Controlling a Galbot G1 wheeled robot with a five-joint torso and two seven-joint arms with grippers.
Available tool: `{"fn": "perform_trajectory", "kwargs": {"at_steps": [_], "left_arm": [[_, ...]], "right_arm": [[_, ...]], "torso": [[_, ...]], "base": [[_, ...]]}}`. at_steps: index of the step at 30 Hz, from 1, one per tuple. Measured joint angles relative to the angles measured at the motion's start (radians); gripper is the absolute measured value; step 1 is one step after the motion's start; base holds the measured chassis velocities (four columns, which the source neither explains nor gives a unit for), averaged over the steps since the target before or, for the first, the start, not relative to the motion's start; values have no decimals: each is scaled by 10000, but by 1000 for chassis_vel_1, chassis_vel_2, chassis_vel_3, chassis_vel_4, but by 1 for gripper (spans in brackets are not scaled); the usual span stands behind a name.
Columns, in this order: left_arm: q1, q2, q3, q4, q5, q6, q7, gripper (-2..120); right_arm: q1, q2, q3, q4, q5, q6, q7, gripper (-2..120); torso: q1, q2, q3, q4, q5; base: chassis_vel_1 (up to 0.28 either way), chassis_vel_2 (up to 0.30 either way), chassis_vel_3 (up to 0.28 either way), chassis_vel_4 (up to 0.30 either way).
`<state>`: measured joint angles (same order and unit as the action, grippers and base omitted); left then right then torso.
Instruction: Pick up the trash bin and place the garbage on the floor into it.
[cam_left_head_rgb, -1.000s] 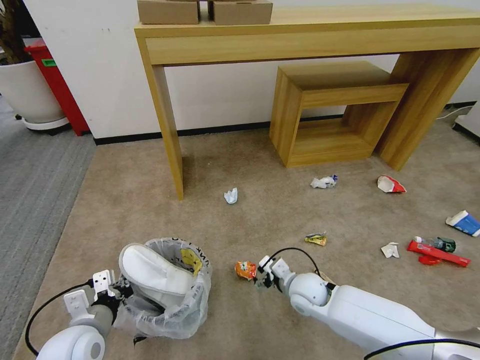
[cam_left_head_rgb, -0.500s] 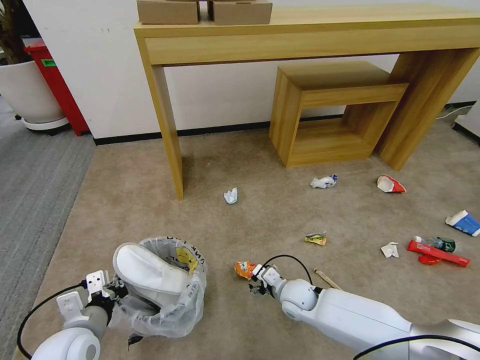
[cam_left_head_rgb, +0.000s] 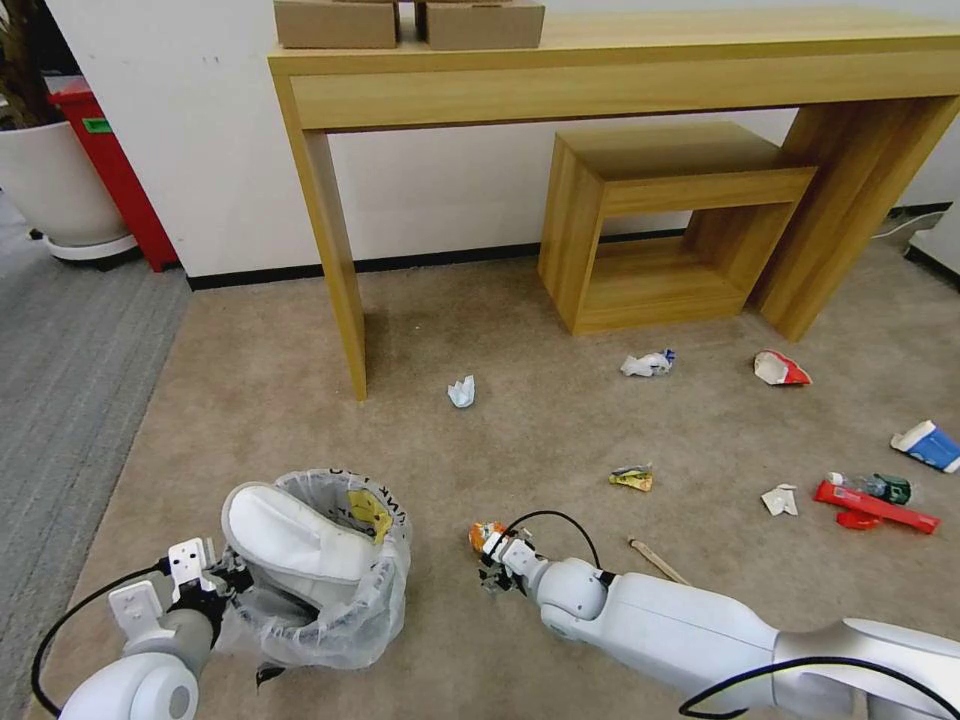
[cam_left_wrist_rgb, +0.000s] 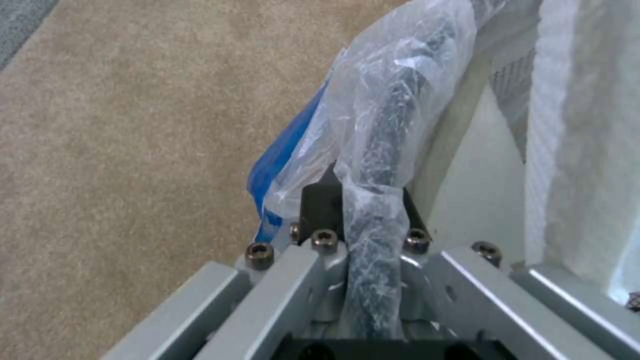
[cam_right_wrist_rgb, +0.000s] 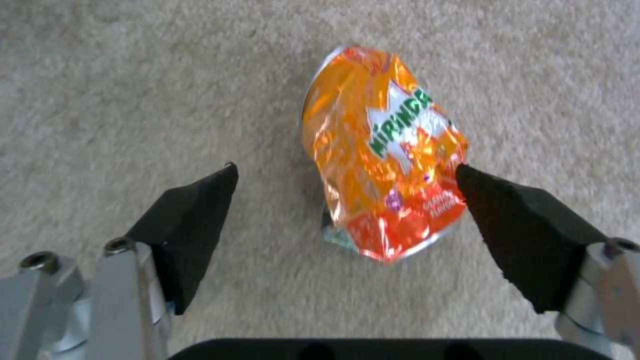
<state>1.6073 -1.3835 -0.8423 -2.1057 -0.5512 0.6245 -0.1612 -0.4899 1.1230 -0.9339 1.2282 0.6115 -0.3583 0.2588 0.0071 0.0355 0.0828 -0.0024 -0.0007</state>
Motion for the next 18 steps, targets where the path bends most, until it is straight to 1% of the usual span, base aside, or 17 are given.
{"fn": "perform_trajectory", "kwargs": {"at_steps": [6, 8, 10, 11, 12, 13, 14, 15, 16, 17, 18], "left_arm": [[7, 23, -18, 34, -13, -20, 12, 1], [-11, 26, -17, 46, -14, -28, 12, 1], [-16, 26, -16, 48, -15, -29, 13, 1], [-39, 28, -10, 64, -16, -34, 13, 1], [-54, 30, -3, 82, -16, -39, 13, 1], [-54, 30, -3, 82, -16, -39, 13, 1], [-72, 29, 5, 104, -14, -43, 12, 1], [-76, 27, 11, 112, -12, -45, 11, 1], [-83, 22, 21, 121, -9, -50, 10, 1], [-83, 22, 21, 121, -9, -50, 10, 1], [-86, 11, 35, 122, -4, -53, 8, 1]], "right_arm": [[48, 330, -53, -528, -255, 267, -59, 82], [52, 455, -58, -758, -349, 361, -83, 78], [52, 464, -58, -780, -361, 373, -86, 78], [42, 508, -53, -898, -419, 440, -90, 76], [31, 526, -38, -941, -442, 469, -90, 69], [31, 526, -38, -941, -442, 469, -90, 69], [22, 529, -10, -968, -465, 486, -81, 63], [18, 526, -2, -970, -476, 492, -78, 61], [6, 517, 13, -970, -487, 501, -69, 58], [6, 517, 13, -970, -487, 501, -69, 58], [-22, 504, 47, -980, -499, 515, -53, 51]], "torso": [[0, 0, 0, 0, 0], [0, 0, 0, 0, 0], [0, 0, 0, 0, 0], [0, 0, 0, 0, 0], [0, 0, 0, 0, 1], [0, 0, 0, 0, 1], [0, 0, 0, 0, 0], [0, 0, 0, 0, 0], [0, 0, 0, 0, 0], [0, 0, 0, 0, 0], [0, 0, 0, 0, 1]], "base": [[0, 0, 0, 0], [0, 0, 0, 0], [0, 0, 0, 0], [0, 0, 0, 0], [0, 0, 0, 0], [0, 0, 0, 0], [0, 0, 0, 0], [0, 0, 0, 0], [0, 0, 0, 0], [0, 0, 0, 0], [0, 0, 0, 0]]}}
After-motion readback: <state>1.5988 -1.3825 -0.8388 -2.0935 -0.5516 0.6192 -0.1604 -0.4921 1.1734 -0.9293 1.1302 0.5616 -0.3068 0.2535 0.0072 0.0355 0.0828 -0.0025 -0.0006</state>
